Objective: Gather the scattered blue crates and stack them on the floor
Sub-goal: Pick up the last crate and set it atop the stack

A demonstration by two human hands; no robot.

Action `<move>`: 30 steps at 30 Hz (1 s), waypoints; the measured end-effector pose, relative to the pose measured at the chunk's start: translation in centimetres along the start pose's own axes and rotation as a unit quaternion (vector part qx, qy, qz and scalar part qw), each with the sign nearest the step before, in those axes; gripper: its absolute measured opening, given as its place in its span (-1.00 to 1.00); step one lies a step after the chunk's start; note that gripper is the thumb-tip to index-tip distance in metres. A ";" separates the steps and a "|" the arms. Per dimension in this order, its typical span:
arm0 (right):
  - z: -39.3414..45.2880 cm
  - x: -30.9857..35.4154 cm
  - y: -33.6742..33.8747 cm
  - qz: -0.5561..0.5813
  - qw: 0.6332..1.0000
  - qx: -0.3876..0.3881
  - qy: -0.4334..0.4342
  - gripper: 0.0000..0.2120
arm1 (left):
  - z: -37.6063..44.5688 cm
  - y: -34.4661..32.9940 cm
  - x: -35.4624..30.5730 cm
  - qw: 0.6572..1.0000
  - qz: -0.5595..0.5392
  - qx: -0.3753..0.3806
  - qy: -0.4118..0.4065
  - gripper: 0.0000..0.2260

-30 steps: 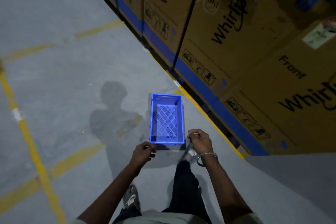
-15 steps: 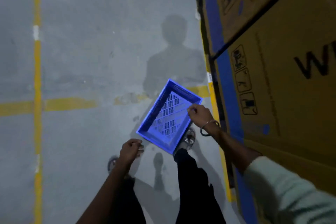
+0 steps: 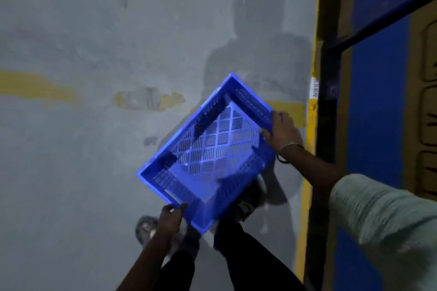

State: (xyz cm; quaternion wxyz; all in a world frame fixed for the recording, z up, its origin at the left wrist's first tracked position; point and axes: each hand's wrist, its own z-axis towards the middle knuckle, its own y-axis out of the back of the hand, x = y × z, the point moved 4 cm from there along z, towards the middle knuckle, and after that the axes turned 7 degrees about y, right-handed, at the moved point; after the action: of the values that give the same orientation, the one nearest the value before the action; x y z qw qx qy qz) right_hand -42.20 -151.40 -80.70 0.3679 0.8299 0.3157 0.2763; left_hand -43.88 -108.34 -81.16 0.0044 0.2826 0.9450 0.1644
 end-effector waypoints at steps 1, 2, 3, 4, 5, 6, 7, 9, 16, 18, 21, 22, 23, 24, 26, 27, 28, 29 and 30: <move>1.4 -0.8 -0.9 -0.025 0.999 -0.017 0.011 -0.29 | 1.6 -1.0 0.2 1.000 -0.007 0.022 -0.008 -0.73; 2.7 -1.6 -1.8 -0.039 0.999 -0.022 0.020 -0.23 | 3.4 -1.9 0.4 0.999 0.002 0.033 -0.019 -0.84; 3.7 -2.3 -2.6 -0.048 0.998 -0.020 0.028 -0.20 | 4.6 -2.4 0.5 0.999 0.022 0.011 -0.039 -0.90; 4.7 -3.0 -3.3 -0.053 0.998 -0.014 0.032 -0.20 | 5.0 -2.7 0.2 0.998 0.019 -0.020 -0.054 -0.90; 5.5 -3.6 -3.9 -0.055 0.998 -0.009 0.028 -0.21 | 5.2 -2.7 0.4 0.996 0.021 -0.065 -0.051 -0.87; 6.1 -4.1 -4.3 -0.051 0.998 -0.007 0.022 -0.26 | 5.1 -2.2 0.6 0.989 0.041 -0.131 -0.062 -0.82; 6.6 -4.6 -4.6 -0.043 0.999 -0.013 0.016 -0.34 | 4.5 -1.6 0.4 0.974 0.069 -0.203 -0.072 -0.77; 7.2 -5.2 -4.9 -0.031 0.998 -0.042 0.018 -0.54 | 3.4 -0.8 0.4 0.953 0.036 -0.287 -0.086 -0.67; 7.3 -4.4 -4.2 -0.054 0.998 -0.025 0.020 -0.69 | 9.8 -0.7 3.0 0.985 -0.037 -0.114 -0.125 -0.56; 6.6 -3.8 -3.5 -0.060 0.998 -0.018 0.024 -0.70 | 13.3 0.1 4.8 0.988 -0.054 -0.100 -0.106 -0.62; 4.8 -2.1 -2.1 -0.075 0.997 -0.005 0.024 -0.75 | 9.3 2.2 3.0 0.990 -0.055 -0.090 -0.091 -0.79; 4.0 -1.3 -1.5 -0.081 0.996 0.002 0.022 -0.75 | 8.1 3.1 2.7 0.991 -0.057 -0.082 -0.085 -0.85; 3.2 -0.4 -0.8 -0.087 0.996 0.010 0.019 -0.76 | 7.3 4.2 2.7 0.993 -0.054 -0.075 -0.078 -0.85; 2.2 0.6 0.0 -0.089 0.996 0.018 0.017 -0.76 | 6.2 5.5 2.9 0.993 -0.050 -0.073 -0.072 -0.84; 0.1 2.7 1.6 -0.088 0.996 0.028 0.021 -0.76 | 3.6 8.9 3.8 0.995 -0.034 -0.076 -0.059 -0.76; -1.1 3.9 2.6 -0.087 0.995 0.033 0.021 -0.75 | 2.4 10.6 4.5 0.995 -0.025 -0.081 -0.055 -0.70; -2.5 5.2 3.6 -0.086 0.995 0.038 0.020 -0.74 | 0.5 12.4 5.0 0.995 -0.013 -0.086 -0.054 -0.66; -4.0 6.8 4.7 -0.083 0.995 0.044 0.019 -0.73 | -1.4 14.3 5.6 0.994 -0.008 -0.094 -0.055 -0.64; -5.7 8.4 5.9 -0.080 0.995 0.049 0.018 -0.72 | -3.8 16.3 6.1 0.993 -0.002 -0.101 -0.052 -0.62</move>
State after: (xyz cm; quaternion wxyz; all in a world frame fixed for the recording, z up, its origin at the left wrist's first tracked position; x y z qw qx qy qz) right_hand -38.80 -145.93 -70.92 0.3423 0.8138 0.4005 0.2451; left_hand -40.73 -93.37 -71.95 0.0828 0.2865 0.9226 0.2445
